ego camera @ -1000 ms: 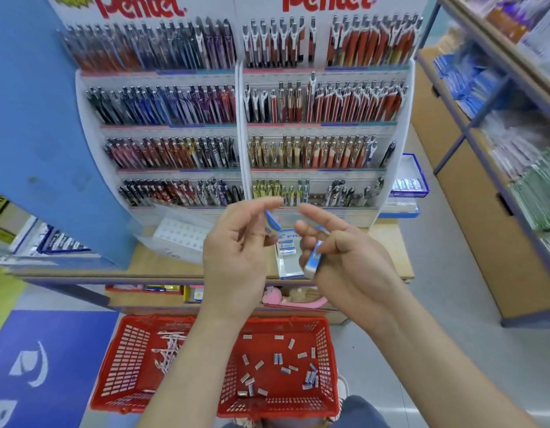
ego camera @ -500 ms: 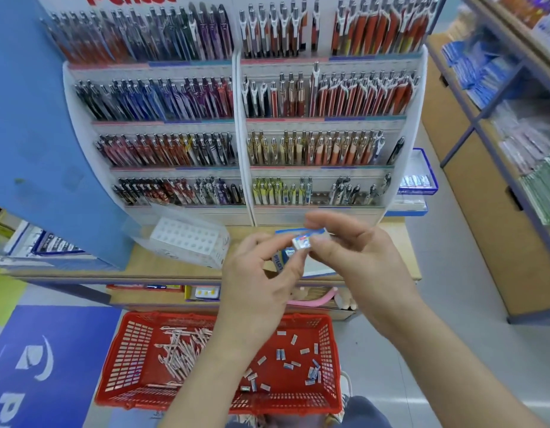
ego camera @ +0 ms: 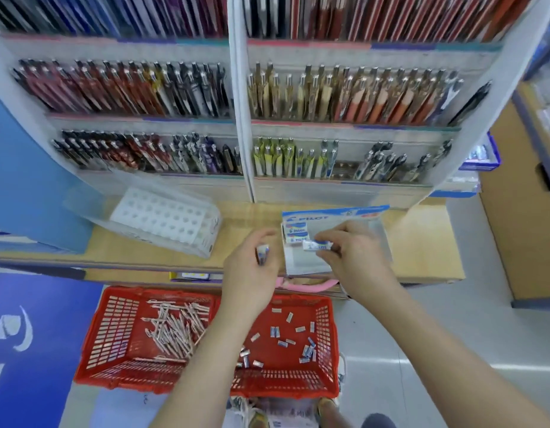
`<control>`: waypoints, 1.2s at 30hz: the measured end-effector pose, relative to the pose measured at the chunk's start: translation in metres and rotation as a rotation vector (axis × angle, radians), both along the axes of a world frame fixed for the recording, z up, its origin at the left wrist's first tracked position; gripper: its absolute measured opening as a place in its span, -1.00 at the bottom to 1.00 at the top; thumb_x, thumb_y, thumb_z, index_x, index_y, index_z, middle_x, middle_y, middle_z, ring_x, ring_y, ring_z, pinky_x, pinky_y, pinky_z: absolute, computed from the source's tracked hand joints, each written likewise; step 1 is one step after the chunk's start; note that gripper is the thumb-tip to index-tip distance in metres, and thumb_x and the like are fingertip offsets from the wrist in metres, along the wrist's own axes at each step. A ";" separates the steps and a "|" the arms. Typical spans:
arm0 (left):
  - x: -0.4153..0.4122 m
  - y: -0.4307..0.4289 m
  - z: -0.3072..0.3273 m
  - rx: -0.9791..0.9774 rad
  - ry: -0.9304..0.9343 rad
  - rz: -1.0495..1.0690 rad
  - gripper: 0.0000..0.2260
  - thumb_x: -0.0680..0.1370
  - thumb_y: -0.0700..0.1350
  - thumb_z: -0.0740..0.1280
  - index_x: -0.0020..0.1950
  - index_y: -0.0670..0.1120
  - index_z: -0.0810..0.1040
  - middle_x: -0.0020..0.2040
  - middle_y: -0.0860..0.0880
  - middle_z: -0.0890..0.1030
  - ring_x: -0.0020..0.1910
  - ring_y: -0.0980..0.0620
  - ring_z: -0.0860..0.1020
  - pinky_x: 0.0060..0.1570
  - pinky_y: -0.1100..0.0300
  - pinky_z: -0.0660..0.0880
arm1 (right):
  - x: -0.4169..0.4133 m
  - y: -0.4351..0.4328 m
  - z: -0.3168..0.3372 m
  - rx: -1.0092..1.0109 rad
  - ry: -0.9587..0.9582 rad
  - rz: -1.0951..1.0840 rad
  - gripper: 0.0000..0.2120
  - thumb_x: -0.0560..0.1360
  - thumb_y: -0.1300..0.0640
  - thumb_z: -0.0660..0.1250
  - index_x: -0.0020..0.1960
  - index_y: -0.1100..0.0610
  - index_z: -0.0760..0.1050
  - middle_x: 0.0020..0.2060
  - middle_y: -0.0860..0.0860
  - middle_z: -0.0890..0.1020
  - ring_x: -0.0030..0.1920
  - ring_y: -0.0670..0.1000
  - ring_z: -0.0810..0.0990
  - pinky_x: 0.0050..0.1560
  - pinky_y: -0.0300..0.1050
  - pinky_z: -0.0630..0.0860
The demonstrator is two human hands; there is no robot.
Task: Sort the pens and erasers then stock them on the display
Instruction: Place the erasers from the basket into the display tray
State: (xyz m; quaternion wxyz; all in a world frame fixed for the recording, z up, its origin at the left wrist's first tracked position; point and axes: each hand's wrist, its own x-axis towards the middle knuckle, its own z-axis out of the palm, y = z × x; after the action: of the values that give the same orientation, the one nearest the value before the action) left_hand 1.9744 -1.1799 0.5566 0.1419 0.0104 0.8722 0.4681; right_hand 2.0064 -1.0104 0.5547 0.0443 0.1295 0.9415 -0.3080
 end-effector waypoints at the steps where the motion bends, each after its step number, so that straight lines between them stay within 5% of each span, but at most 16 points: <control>1: -0.007 0.004 -0.009 -0.013 0.014 0.011 -0.78 0.52 -0.19 0.31 0.10 0.06 0.56 -0.11 0.22 0.55 -0.39 0.17 0.45 -0.30 0.48 0.36 | -0.006 -0.001 -0.012 0.008 -0.005 0.010 -0.74 0.47 0.19 0.41 0.16 0.11 0.61 -0.03 0.01 0.52 -0.15 0.03 0.56 0.02 -0.12 0.48; 3: -0.019 0.014 -0.025 -0.041 0.016 0.024 -0.84 0.49 -0.17 0.35 0.02 0.04 0.58 -0.17 0.15 0.59 -0.34 0.15 0.48 -0.30 0.49 0.35 | -0.014 -0.003 -0.032 0.022 -0.015 0.025 -0.73 0.44 0.22 0.42 0.13 0.12 0.63 -0.03 0.06 0.57 -0.12 0.10 0.59 -0.01 -0.09 0.49; 7: -0.028 0.021 -0.046 -0.033 0.006 0.069 -0.87 0.44 -0.07 0.42 -0.04 0.10 0.60 -0.25 0.09 0.64 -0.34 0.11 0.55 -0.24 0.22 0.48 | -0.022 -0.003 -0.052 0.044 0.052 0.060 -0.76 0.37 0.23 0.49 0.04 0.16 0.66 -0.10 0.07 0.61 -0.19 0.10 0.59 -0.07 -0.09 0.51; 14: -0.027 0.024 -0.053 0.020 0.031 0.115 -0.82 0.39 -0.09 0.48 -0.10 0.16 0.60 -0.31 0.02 0.64 -0.34 0.04 0.55 -0.34 0.16 0.49 | -0.032 -0.006 -0.051 -0.065 0.064 0.019 -0.66 0.33 0.21 0.52 0.06 0.07 0.55 -0.13 -0.07 0.49 -0.23 -0.01 0.56 -0.06 -0.04 0.56; 18: -0.026 0.026 -0.053 0.026 0.043 0.129 -0.80 0.38 -0.09 0.48 -0.15 0.21 0.57 -0.37 0.02 0.63 -0.36 0.08 0.54 -0.40 0.26 0.47 | -0.032 -0.001 -0.048 -0.192 0.010 -0.051 -0.66 0.39 0.17 0.49 0.14 0.01 0.57 -0.22 -0.15 0.62 -0.22 -0.15 0.60 -0.11 -0.29 0.54; 23: -0.026 0.024 -0.053 0.037 0.034 0.131 -0.80 0.38 -0.07 0.50 -0.19 0.23 0.57 -0.33 0.10 0.65 -0.35 0.10 0.56 -0.36 0.28 0.49 | -0.032 -0.002 -0.050 -0.300 0.009 -0.145 -0.71 0.38 0.19 0.49 0.07 -0.02 0.58 -0.05 -0.19 0.65 -0.22 -0.18 0.63 -0.09 -0.23 0.58; 29: -0.028 0.008 -0.047 0.215 0.007 0.167 -0.81 0.56 -0.13 0.30 -0.08 0.18 0.59 -0.21 0.09 0.68 -0.45 0.17 0.55 -0.33 0.20 0.56 | -0.027 0.003 -0.042 -0.169 0.069 -0.164 -0.79 0.46 0.15 0.39 0.08 -0.03 0.55 -0.10 -0.19 0.62 -0.18 -0.17 0.60 -0.17 -0.32 0.51; 34: -0.016 0.016 -0.028 0.609 -0.115 0.268 -0.88 0.49 -0.13 0.34 -0.02 -0.04 0.64 -0.17 -0.01 0.71 -0.23 0.07 0.66 -0.27 0.24 0.57 | -0.017 -0.006 -0.016 -0.901 0.006 -0.208 -0.74 0.38 0.10 0.44 0.07 -0.02 0.55 -0.20 -0.01 0.69 -0.21 -0.01 0.66 -0.18 -0.14 0.62; 36: -0.010 0.023 -0.027 0.711 -0.163 0.279 -0.85 0.42 -0.08 0.37 -0.06 -0.06 0.66 -0.16 -0.06 0.70 -0.17 0.02 0.67 -0.19 0.20 0.57 | -0.014 -0.012 -0.016 -0.960 0.017 -0.166 -0.72 0.37 0.19 0.46 0.05 0.00 0.56 -0.20 0.02 0.69 -0.23 0.06 0.66 -0.17 -0.12 0.62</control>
State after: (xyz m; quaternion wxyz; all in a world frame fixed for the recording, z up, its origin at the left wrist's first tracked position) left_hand 1.9639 -1.1565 0.5292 0.1331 -0.0969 0.6345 0.7552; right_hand 1.9922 -1.0226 0.5391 0.0665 0.1667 0.6800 -0.7109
